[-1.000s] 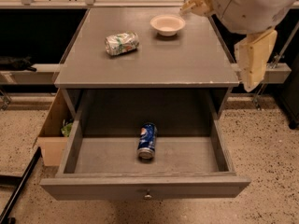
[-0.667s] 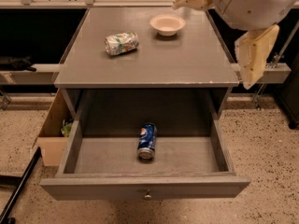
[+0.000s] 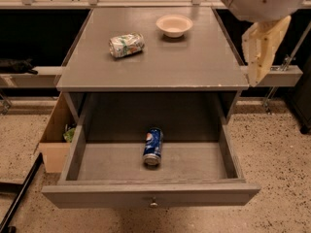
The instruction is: Pick pepsi can from top drawer and place on counter
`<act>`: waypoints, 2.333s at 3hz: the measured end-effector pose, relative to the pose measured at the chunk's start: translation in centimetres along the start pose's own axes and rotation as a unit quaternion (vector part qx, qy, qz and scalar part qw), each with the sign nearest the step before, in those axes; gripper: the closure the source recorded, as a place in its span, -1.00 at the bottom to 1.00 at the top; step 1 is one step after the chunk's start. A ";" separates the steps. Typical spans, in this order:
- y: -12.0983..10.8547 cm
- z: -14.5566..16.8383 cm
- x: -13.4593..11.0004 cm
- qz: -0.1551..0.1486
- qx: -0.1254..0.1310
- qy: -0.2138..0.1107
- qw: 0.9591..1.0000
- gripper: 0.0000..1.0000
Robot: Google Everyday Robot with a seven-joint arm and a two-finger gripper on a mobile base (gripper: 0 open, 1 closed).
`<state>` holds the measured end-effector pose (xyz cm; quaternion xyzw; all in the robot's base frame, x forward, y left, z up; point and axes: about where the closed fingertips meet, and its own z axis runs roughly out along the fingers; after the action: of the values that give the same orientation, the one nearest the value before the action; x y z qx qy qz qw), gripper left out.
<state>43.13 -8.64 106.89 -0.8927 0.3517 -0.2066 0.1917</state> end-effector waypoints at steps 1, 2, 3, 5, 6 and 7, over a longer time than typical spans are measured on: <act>0.0 0.0 0.0 0.000 0.000 0.000 1.000 -1.00; 0.4 2.2 -1.2 -0.005 -0.026 -0.020 0.999 -1.00; 1.0 6.0 -2.0 0.021 -0.041 -0.057 0.997 -1.00; 2.0 10.7 -1.8 0.031 -0.072 -0.079 0.994 -1.00; 1.8 11.0 -1.7 0.034 -0.082 -0.066 0.994 -1.00; 2.3 14.6 -1.1 0.050 -0.102 -0.072 0.991 -1.00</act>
Offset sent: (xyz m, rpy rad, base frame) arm 0.0202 0.0121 -0.0897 -0.0478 0.2362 0.0196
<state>48.46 -6.53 93.20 -0.9015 0.4004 -0.0949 0.1342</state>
